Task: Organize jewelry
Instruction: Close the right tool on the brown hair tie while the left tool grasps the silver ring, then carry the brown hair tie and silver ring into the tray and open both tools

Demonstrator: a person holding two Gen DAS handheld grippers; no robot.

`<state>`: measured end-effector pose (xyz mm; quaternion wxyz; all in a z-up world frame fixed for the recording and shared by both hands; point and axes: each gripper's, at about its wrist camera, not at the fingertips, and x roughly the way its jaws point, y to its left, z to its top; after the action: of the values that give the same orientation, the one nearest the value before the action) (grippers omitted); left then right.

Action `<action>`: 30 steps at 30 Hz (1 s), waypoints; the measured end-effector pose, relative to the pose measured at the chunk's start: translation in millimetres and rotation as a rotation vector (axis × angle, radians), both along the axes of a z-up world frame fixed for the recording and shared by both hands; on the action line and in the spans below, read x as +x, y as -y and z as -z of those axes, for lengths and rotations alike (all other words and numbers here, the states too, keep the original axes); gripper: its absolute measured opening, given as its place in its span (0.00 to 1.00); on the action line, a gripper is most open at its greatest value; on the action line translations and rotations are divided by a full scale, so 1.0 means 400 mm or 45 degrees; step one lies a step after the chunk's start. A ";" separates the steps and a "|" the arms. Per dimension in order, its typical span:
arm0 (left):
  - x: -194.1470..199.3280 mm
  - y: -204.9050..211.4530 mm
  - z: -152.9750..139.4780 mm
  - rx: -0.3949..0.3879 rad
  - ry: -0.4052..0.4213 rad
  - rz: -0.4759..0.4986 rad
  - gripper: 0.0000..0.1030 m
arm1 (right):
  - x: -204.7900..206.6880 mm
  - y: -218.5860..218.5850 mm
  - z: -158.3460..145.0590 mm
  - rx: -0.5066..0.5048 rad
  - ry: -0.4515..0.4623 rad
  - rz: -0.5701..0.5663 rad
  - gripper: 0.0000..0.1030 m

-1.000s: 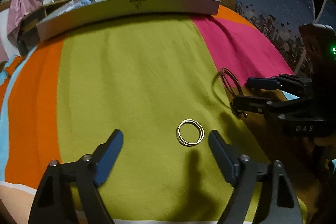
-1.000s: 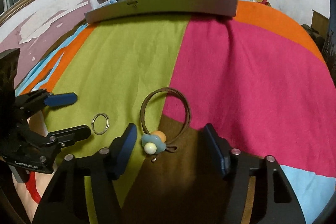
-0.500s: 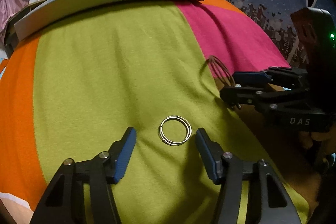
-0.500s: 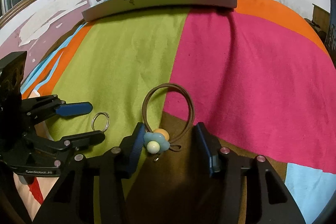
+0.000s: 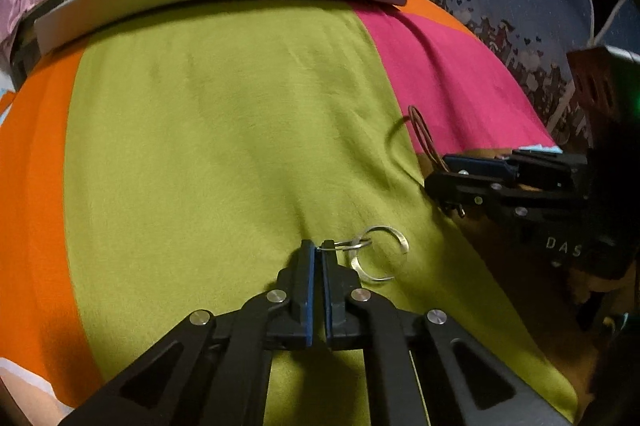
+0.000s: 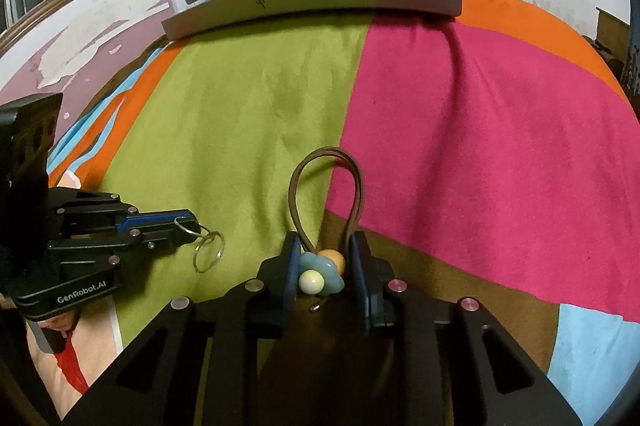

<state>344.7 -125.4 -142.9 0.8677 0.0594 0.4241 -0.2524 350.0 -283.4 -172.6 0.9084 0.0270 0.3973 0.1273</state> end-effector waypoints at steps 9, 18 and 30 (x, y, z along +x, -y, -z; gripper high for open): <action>-0.006 -0.034 -0.008 -0.043 -0.024 -0.031 0.03 | -0.009 0.006 -0.017 0.022 0.030 0.013 0.19; 0.011 -0.073 -0.123 -0.118 -0.037 -0.131 0.03 | -0.035 0.005 -0.116 0.059 0.167 0.008 0.19; 0.211 -0.142 -0.357 -0.199 0.069 -0.248 0.03 | 0.123 0.018 -0.358 0.060 0.381 0.057 0.19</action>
<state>429.1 -68.6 0.0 0.9013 -0.0430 0.3833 -0.1974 399.1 -290.7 -29.4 0.9592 0.0380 0.2538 0.1189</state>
